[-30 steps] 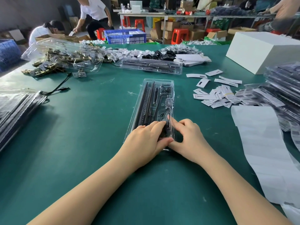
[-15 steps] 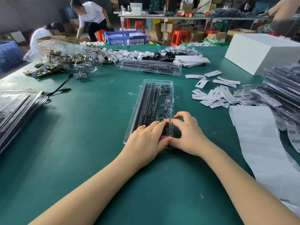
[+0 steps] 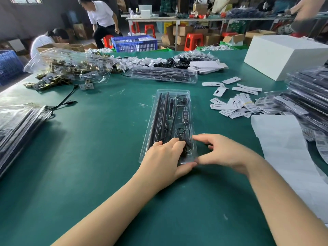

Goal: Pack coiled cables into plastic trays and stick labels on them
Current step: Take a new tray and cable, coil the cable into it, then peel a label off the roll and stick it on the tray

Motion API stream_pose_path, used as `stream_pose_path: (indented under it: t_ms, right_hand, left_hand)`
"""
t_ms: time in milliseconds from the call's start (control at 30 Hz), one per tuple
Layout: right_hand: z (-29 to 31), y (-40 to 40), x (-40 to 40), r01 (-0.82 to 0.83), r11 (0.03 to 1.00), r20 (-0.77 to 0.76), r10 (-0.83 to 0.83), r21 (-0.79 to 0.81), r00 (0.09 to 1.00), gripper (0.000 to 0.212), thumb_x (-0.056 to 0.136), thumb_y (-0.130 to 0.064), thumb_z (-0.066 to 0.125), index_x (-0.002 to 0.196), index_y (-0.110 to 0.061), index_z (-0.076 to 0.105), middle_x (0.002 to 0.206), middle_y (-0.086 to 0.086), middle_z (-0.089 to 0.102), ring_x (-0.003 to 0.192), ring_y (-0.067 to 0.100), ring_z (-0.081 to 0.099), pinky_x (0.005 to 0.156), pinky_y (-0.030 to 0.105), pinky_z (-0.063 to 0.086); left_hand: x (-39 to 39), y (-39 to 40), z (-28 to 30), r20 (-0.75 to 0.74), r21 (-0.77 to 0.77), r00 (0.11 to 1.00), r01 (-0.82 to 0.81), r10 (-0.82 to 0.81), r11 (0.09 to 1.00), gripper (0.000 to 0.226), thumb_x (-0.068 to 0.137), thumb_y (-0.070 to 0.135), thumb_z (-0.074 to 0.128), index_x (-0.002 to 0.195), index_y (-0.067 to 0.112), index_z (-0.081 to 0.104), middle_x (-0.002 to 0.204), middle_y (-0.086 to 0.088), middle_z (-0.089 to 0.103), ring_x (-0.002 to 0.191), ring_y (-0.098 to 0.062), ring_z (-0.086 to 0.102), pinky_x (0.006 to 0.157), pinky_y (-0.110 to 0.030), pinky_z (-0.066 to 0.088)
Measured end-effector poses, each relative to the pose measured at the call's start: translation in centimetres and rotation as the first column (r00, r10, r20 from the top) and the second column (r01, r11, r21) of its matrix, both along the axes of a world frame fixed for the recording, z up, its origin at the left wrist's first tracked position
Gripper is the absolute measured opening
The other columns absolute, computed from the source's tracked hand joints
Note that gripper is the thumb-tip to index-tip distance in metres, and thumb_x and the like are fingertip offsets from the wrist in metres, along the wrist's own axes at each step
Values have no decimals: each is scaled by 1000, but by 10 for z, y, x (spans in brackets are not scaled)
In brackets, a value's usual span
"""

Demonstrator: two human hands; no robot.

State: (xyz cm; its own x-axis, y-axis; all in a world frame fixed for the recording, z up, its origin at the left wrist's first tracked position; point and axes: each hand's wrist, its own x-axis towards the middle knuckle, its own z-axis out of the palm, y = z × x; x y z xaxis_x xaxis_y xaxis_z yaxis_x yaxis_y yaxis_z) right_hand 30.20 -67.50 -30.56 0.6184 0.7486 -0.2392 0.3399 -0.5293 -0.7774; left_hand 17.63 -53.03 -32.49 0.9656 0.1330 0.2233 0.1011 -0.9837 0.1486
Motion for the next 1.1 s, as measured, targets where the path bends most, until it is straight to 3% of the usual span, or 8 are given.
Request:
stream_pose_path:
  t_ms: [67,200,400,500,633,900,1033,1100]
  right_hand:
    - [14,-8,7,117,991,-48,-114,69,992,74,74,-18,80,139,-34,48,135,-9,50,121,11,52,94,25,40]
    - [26,-4,53,423,906,421,-393,25,818,62,84,-31,69,142,-25,46,138,6,51,120,24,51,89,30,41]
    - [8,18,137,401,874,678,-119,-276,726,50,96,-24,48,145,-16,40,142,18,41,129,38,39,104,44,39]
    - [1,26,163,315,839,622,36,-444,782,49,101,-19,35,149,-13,30,149,14,35,134,35,37,107,43,36]
    - [-10,31,181,336,765,637,124,-550,761,40,103,-34,31,135,-14,46,138,15,45,127,34,42,103,40,37]
    - [4,22,173,420,899,650,-248,-121,718,28,80,-34,75,105,-23,70,99,6,67,101,30,57,77,33,48]
    - [22,20,133,384,905,720,-389,182,575,22,90,-47,61,89,-26,69,74,1,66,73,28,56,58,30,40]
    - [28,22,109,351,865,610,-501,358,613,23,95,-38,56,79,-21,62,60,1,56,59,24,49,53,27,36]
  left_hand:
    - [1,1,-3,-29,7,1000,-1,1,1000,68,87,65,47,133,16,51,133,2,56,115,-22,58,108,-32,32]
    - [2,8,-4,-56,26,998,-5,6,1000,77,84,74,38,142,23,43,147,9,43,121,-22,52,109,-28,26]
    - [4,26,-6,-89,-13,996,-19,18,1000,77,86,72,37,148,27,33,156,11,27,137,-12,36,115,-25,12]
    - [5,23,-8,-53,17,998,-42,43,999,74,85,68,42,142,21,44,149,8,42,128,-15,48,113,-28,20]
    - [8,11,-9,49,26,995,-93,91,995,63,80,59,38,110,10,65,112,-1,68,98,-20,67,102,-33,40]
    - [9,9,-7,50,42,994,-103,101,994,61,81,53,29,96,7,67,97,-4,71,85,-22,68,91,-33,47]
    - [9,11,-7,69,-1,992,-107,107,994,69,82,54,17,107,7,61,102,-2,69,90,-28,64,98,-33,39]
    - [9,12,-7,76,-21,990,-115,116,993,71,82,55,13,108,7,59,103,-3,69,92,-31,63,99,-33,37]
